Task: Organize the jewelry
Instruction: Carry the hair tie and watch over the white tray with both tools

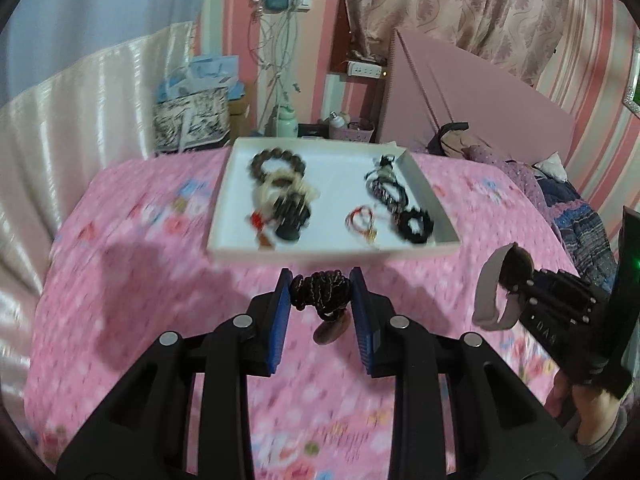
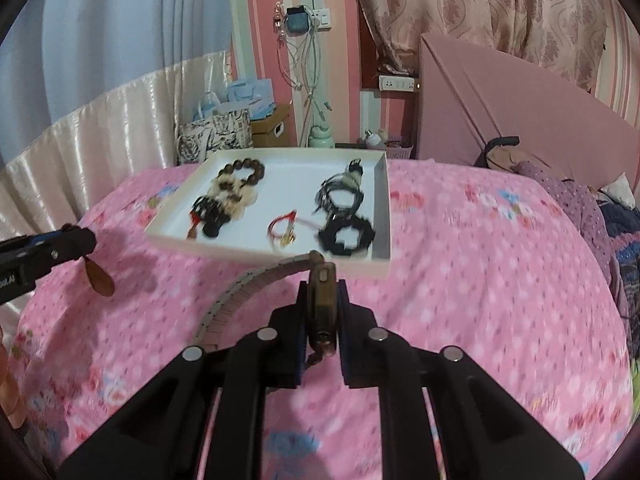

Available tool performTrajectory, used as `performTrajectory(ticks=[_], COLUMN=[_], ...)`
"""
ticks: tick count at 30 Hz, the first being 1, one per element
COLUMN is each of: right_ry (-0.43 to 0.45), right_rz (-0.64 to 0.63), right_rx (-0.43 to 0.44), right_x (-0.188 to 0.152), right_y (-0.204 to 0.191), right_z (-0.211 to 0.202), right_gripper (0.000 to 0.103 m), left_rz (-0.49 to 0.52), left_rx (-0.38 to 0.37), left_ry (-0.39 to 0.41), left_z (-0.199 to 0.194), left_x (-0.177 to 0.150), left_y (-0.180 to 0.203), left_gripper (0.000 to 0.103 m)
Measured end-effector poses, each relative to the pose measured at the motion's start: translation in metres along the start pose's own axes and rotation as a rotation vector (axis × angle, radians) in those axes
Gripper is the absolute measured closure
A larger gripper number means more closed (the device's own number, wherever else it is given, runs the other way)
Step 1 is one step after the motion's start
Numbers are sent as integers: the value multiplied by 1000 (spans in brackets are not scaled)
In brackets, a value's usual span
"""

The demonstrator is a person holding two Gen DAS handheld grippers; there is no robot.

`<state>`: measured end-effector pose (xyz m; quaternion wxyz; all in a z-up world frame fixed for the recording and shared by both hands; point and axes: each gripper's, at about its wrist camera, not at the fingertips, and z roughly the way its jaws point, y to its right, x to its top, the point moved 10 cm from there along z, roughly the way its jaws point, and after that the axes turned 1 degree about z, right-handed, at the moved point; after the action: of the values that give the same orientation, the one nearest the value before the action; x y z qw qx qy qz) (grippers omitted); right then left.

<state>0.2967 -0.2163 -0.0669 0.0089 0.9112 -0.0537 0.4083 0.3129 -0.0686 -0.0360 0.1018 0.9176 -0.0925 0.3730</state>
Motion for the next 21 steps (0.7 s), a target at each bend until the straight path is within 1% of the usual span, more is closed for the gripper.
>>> performTrajectory(ticks=[5,7,10,15,16,21], right_ry=[-14,-22,-39,-76,-90,-146], right_rz=[6,9,4,-4,-7,-8], right_rx=[-11,-11,-13,-24,-30,-41], right_x=[32,44,59,73,74,72], right_y=[9,11,13,13,14,18], right_z=[34,49,76,122,135,172], right_gripper=[91,91,91,91,91,91], left_rz=[7,-6,4,10,12,12], left_rx=[-16,-44,-65,-74,-69,-44], left_ry=[-16,-33,-47,-89,-105,-154], left_z=[41,59,87,133,147,188], left_x=[38,51,68,81,82,86], left_y=[10,14,20,26,26,20], left_gripper=[75,75,75,75,75,75])
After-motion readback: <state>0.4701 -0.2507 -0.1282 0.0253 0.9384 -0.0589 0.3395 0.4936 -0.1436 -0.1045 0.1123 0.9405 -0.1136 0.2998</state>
